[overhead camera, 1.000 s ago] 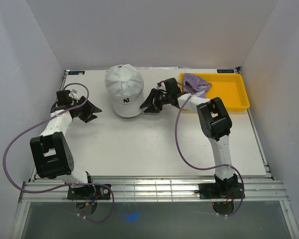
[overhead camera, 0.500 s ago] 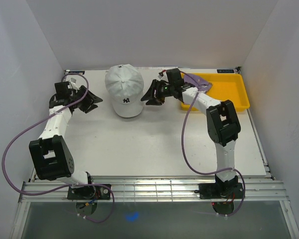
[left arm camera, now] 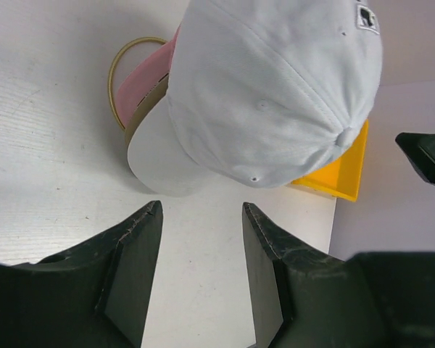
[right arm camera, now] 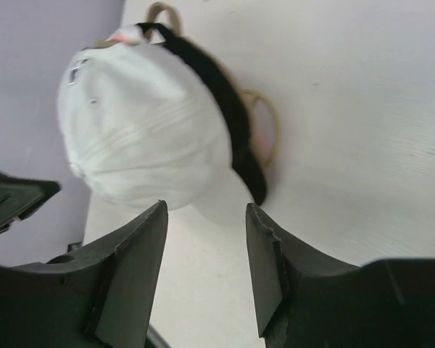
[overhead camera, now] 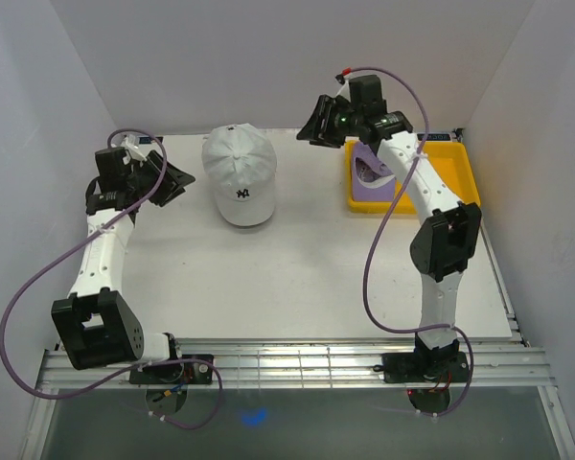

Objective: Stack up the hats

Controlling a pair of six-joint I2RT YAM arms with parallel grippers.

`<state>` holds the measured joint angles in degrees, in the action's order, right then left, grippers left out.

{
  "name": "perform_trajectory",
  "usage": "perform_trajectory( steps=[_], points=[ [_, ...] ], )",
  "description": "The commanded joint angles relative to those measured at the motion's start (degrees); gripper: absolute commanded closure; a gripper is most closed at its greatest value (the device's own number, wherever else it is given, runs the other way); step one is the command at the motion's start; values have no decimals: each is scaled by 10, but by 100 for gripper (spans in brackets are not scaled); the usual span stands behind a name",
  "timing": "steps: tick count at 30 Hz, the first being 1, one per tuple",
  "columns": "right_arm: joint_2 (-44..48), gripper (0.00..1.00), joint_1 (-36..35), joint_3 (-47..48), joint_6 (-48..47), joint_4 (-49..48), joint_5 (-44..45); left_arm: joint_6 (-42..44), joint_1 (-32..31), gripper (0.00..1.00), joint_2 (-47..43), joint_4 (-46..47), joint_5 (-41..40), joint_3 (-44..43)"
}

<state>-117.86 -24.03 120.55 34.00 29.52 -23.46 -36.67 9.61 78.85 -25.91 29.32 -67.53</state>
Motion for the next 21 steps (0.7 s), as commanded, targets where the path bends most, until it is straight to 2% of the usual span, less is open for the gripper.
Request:
perform_trajectory(
  steps=[1, 6, 14, 21],
  points=[
    [39, 47, 43, 13, -86, 109, 107, 7, -5, 42, -52, -10, -6, -18],
    [61, 51, 67, -29, -161, 152, 205, 4, -13, 42, -70, -11, -3, -9],
    [19, 51, 82, -29, -212, 197, 250, 5, -28, 42, -78, -13, 1, -14],
    [13, 48, 79, -72, -221, 183, 279, 3, -36, 42, -81, -13, 3, -8]
  ],
)
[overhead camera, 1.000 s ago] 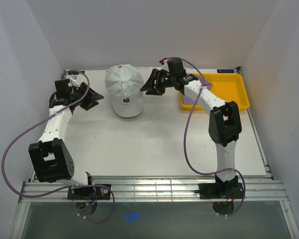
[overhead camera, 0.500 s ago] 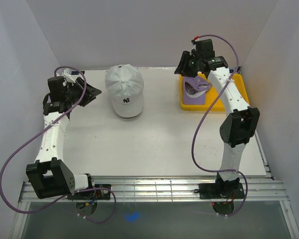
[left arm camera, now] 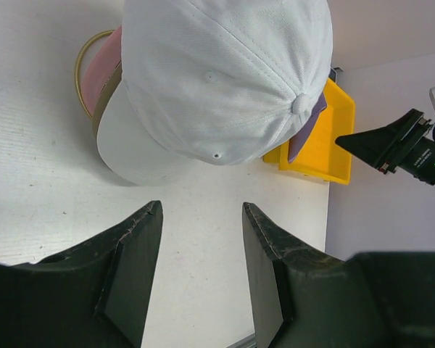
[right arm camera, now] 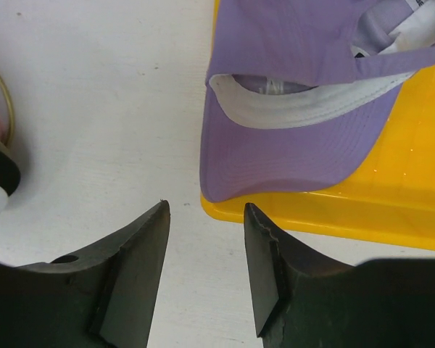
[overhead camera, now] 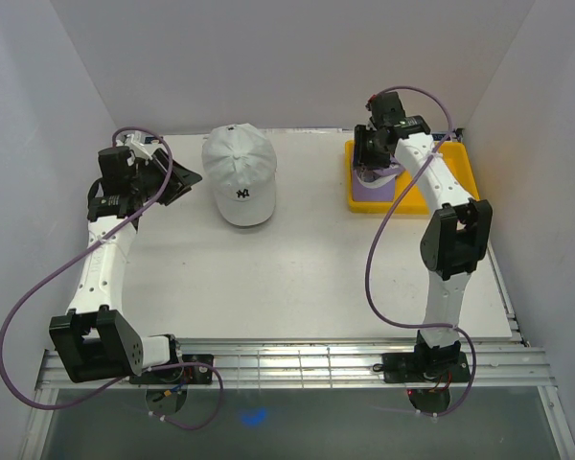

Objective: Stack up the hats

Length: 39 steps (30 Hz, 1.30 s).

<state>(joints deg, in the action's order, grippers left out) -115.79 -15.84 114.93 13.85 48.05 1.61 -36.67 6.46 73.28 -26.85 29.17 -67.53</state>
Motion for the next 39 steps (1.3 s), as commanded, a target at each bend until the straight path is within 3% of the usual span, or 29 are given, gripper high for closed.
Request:
perform_trajectory(
  steps=[1, 15, 25, 31, 39],
  points=[
    [-10, 48, -3, -20, -21, -8, 30, 3, -7, 42, -25, -4, 5, -7],
    [-47, 46, -30, -29, -21, -41, 91, 6, -13, 42, -25, -4, 4, -2],
    [-44, 49, -30, -90, -16, -110, 118, 11, -15, 42, -21, -8, -2, -1],
    [-29, 55, -30, -118, -15, -147, 135, 12, -15, 42, -22, -11, -4, -2],
    [-20, 77, -30, -118, -21, -147, 147, 13, -16, 42, -23, -18, -8, -9]
  ],
)
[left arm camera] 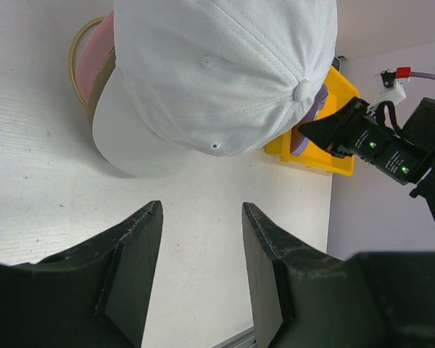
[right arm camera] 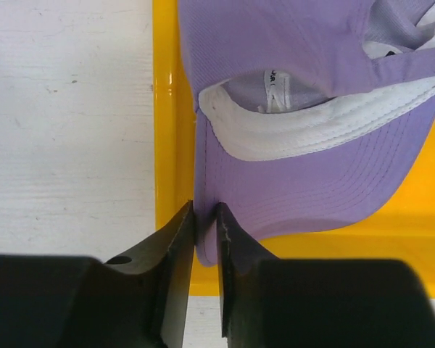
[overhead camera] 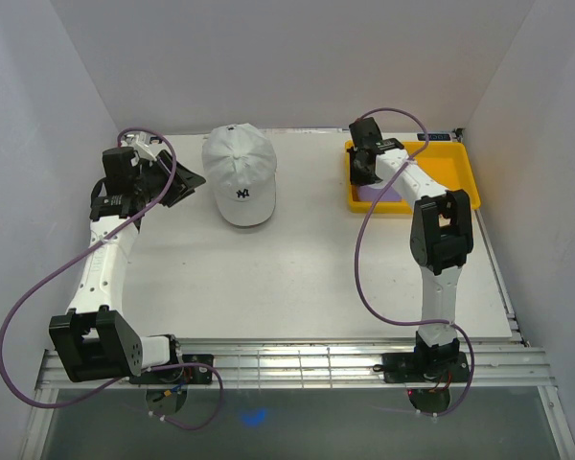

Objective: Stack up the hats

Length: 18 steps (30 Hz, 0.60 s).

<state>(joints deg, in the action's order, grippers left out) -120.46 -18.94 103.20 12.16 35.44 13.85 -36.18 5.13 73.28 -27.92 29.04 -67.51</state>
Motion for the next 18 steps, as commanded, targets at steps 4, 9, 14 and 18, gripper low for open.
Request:
perform_trajectory(
  steps=[4, 9, 14, 18],
  points=[
    [36, 87, 1, 10, -10, -9, 36, 8, -3, 43, -24, -9, -6, -9],
    [54, 92, 2, 58, -20, 16, 51, 8, -3, 43, -27, -9, -4, -8],
    [57, 92, 7, 149, -20, 81, 34, 7, -4, 43, -30, -10, 0, -8],
    [65, 92, 13, 211, -11, 115, 5, 5, -5, 43, -30, -9, 4, -10]
  ],
)
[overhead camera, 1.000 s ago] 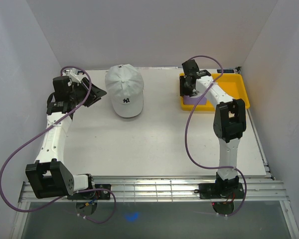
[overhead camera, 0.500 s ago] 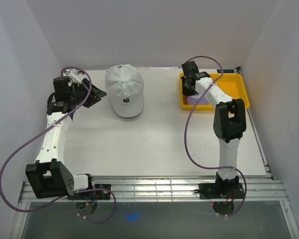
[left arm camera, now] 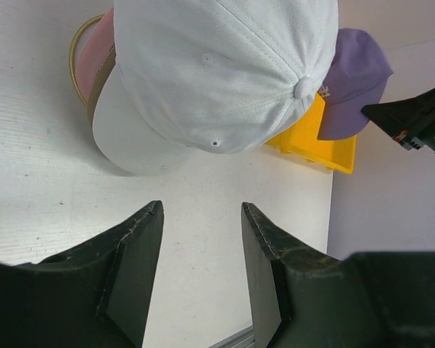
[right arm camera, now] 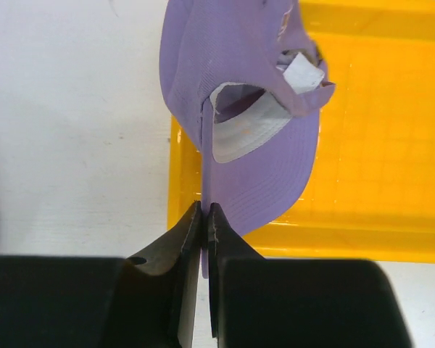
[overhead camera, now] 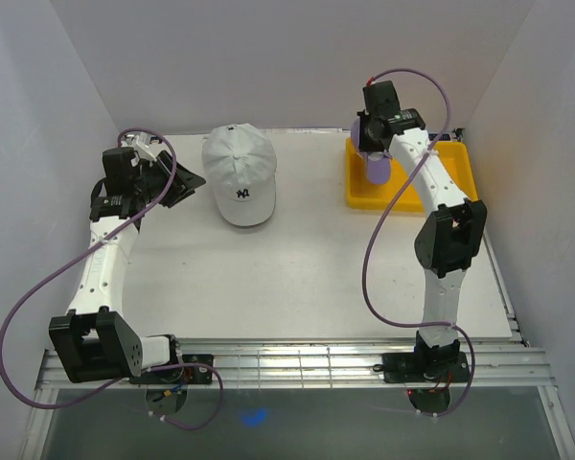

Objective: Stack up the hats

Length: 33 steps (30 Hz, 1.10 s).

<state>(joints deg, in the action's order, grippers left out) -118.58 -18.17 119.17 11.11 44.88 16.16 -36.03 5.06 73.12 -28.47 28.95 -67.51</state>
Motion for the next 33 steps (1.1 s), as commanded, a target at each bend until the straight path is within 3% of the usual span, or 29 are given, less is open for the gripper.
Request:
perform_trajectory(
  steps=[1, 7, 12, 13, 19, 22, 23, 27, 33],
  points=[
    [49, 92, 9, 67, 3, 25, -26, 2, -4, 43, -28, -4, 6, -10],
    [92, 92, 49, 68, 51, 25, -145, -11, -7, 43, -28, 9, 30, -13],
    [153, 92, 95, 18, 118, -26, -306, -31, -19, 41, -25, 33, 66, -18],
    [164, 92, 101, 1, 154, -63, -360, -37, -22, 40, -28, 46, 68, -17],
    [240, 92, 118, -107, 288, -206, -479, -82, -39, 38, -26, 98, 106, -18],
    [276, 92, 118, -200, 438, -375, -561, -112, -41, 38, -24, 130, 117, -18],
    [295, 92, 118, -228, 531, -491, -572, -122, -41, 38, -23, 140, 120, -18],
    [317, 92, 107, -319, 706, -698, -585, -191, -61, 37, -22, 220, 138, -6],
    [317, 92, 76, -311, 787, -778, -561, -315, -66, 35, 5, 356, 146, -17]
  ],
)
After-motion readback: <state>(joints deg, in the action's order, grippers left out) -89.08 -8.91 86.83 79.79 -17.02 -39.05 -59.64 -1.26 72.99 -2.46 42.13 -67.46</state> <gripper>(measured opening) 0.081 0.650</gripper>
